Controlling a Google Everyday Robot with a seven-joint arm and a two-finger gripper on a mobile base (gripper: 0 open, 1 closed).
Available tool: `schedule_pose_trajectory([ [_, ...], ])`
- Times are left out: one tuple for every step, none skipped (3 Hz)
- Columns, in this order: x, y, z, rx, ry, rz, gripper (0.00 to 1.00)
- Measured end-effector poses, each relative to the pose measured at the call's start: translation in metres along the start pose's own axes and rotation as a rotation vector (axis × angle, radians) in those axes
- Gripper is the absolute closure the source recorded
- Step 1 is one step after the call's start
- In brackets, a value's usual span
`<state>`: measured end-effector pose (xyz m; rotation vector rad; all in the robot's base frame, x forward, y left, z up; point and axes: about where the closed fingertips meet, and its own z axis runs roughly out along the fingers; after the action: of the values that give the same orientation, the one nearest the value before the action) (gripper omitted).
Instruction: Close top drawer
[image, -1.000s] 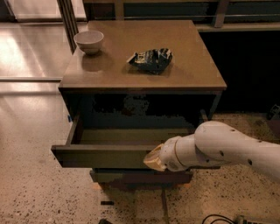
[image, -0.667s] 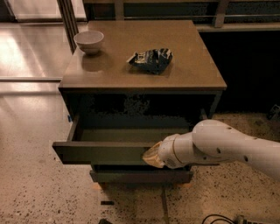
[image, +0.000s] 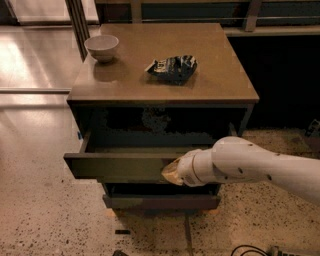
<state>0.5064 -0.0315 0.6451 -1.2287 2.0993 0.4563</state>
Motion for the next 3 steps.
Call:
schedule_pose_trajectory([
  [-0.002, -0.005, 0.001, 0.015, -0.010, 0.007, 1.00],
  [-0.007, -0.021, 0.010, 0.051, -0.054, 0.033, 1.00],
  [-0.010, -0.042, 0.024, 0.090, -0.083, 0.051, 1.00],
])
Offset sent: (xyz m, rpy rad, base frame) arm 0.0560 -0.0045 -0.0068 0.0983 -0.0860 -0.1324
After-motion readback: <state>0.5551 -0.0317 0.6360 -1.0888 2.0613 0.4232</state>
